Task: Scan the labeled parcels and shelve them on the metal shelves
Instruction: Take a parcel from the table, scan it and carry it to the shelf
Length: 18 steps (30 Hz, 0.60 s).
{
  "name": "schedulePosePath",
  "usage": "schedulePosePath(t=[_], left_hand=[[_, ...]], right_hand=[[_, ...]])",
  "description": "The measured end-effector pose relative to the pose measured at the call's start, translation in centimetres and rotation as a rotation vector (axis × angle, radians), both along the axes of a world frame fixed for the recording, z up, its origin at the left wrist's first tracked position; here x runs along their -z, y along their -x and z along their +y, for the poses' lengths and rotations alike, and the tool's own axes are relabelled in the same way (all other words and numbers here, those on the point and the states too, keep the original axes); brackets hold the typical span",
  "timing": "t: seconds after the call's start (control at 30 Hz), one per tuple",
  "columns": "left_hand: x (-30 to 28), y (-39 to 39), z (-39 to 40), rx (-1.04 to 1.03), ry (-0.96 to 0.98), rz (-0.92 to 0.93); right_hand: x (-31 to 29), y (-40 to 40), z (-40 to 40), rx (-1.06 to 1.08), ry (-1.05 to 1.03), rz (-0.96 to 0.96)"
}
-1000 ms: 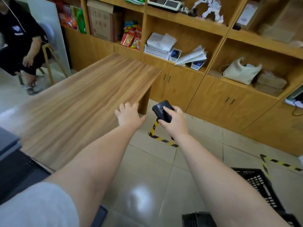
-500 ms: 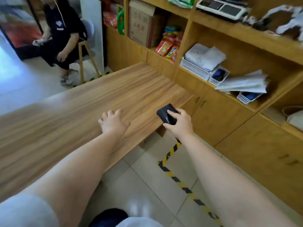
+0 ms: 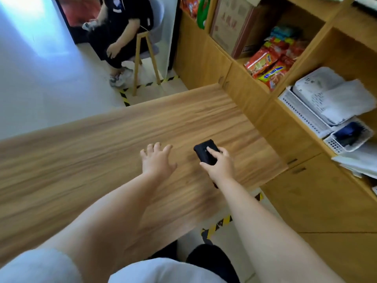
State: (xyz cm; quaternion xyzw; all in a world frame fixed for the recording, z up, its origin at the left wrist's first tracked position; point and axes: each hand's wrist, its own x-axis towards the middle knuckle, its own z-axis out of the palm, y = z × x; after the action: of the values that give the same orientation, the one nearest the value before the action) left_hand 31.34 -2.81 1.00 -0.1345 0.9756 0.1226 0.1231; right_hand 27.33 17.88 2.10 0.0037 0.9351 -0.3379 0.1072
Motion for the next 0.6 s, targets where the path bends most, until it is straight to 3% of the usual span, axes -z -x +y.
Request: schedulePosePath(t=[0.47,0.6], left_hand=[[6.7,22.1,2.6,-0.403,-0.041,-0.143],[7.0,29.8,2.3,-0.388,-0.034,-0.154]], right_hand=[[6.3,30.9,0.7,-0.083,0.040,-0.122],[7.8,39.4,0.1,-0.067,0.040,-0.108]])
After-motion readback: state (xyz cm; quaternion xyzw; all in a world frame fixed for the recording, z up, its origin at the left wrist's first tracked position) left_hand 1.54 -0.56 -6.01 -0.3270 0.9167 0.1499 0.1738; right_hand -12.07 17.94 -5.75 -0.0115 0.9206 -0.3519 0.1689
